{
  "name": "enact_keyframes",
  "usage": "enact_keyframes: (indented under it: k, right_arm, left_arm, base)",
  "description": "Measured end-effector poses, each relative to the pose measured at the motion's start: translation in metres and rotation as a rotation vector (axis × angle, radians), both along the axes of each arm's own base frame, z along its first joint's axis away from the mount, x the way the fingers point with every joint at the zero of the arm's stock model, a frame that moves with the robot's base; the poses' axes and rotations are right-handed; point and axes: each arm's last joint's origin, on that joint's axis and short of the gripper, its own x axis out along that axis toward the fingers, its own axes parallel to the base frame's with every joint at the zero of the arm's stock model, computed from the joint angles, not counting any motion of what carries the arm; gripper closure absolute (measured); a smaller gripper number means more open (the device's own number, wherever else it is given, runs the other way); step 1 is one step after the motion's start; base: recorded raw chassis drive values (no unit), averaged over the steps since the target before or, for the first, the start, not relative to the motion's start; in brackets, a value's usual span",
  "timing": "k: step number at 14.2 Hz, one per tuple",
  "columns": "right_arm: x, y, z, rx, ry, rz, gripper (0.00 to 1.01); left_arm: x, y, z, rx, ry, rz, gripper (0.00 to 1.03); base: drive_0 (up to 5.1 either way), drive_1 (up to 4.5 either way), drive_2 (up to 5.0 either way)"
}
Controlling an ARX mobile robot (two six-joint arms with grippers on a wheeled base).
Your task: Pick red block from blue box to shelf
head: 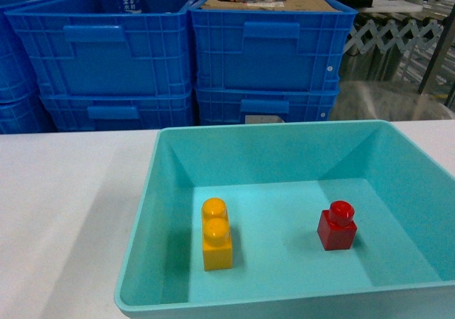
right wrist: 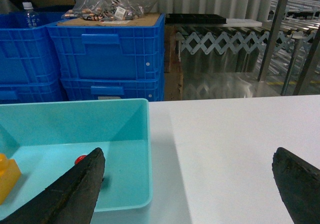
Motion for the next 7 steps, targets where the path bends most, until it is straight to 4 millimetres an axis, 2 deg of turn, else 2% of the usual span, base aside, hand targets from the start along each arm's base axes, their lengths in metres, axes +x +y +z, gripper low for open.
enact_keyframes:
  k: [3, 4, 6, 7]
  right_arm:
    - [0.000, 0.000, 0.000, 0.000, 0.000, 0.000, 0.03]
    - [0.002, -0.007, -0.010, 0.053, 0.463, 0.158, 0.03]
    - [0.011, -0.009, -0.004, 0.072, 0.451, 0.183, 0.03]
    - [0.023, -0.006, 0.006, 0.068, 0.440, 0.198, 0.03]
  left_arm:
    - [0.000, 0.000, 0.000, 0.000, 0.000, 0.000, 0.05]
    - [0.000, 0.000, 0.000, 0.000, 0.000, 0.000, 0.05]
    - [0.000, 0.000, 0.000, 0.000, 0.000, 0.000, 0.05]
    - [0.000, 0.000, 0.000, 0.000, 0.000, 0.000, 0.05]
  base:
    - [0.0, 0.00, 0.0]
    - [0.0, 0.00, 0.0]
    - [0.0, 0.00, 0.0]
    - [0.0, 0.00, 0.0]
